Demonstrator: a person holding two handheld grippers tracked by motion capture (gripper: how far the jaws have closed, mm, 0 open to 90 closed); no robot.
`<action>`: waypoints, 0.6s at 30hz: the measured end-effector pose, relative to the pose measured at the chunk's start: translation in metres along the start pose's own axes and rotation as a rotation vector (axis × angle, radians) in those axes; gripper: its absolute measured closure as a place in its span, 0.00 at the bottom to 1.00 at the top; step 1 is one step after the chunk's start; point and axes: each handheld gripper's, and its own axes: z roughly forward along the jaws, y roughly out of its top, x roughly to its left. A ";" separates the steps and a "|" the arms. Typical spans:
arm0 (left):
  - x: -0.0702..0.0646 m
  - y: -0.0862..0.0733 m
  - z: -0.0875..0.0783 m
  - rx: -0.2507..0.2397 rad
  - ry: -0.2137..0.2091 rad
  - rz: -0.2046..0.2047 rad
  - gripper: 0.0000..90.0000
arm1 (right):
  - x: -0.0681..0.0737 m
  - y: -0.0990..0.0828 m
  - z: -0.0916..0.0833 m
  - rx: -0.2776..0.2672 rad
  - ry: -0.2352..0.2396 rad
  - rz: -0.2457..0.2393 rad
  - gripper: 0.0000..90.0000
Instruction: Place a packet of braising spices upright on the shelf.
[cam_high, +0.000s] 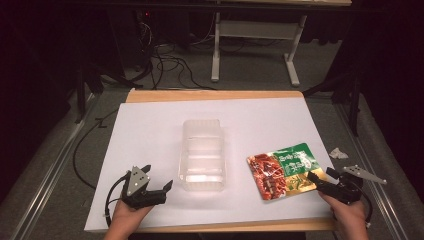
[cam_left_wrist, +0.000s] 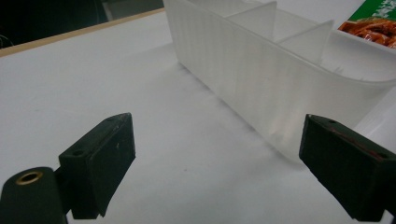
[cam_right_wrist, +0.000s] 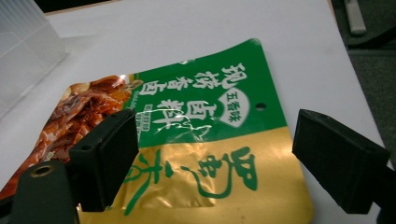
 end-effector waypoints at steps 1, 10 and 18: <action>0.000 0.000 0.000 0.001 0.001 0.003 0.12 | -0.006 0.000 -0.002 0.008 0.001 0.027 0.16; -0.001 0.000 0.001 0.010 -0.003 0.011 0.12 | -0.026 -0.003 -0.001 0.041 0.018 0.137 0.20; -0.003 -0.001 0.000 0.014 -0.004 0.023 0.12 | -0.028 -0.003 0.004 0.083 0.028 0.195 0.25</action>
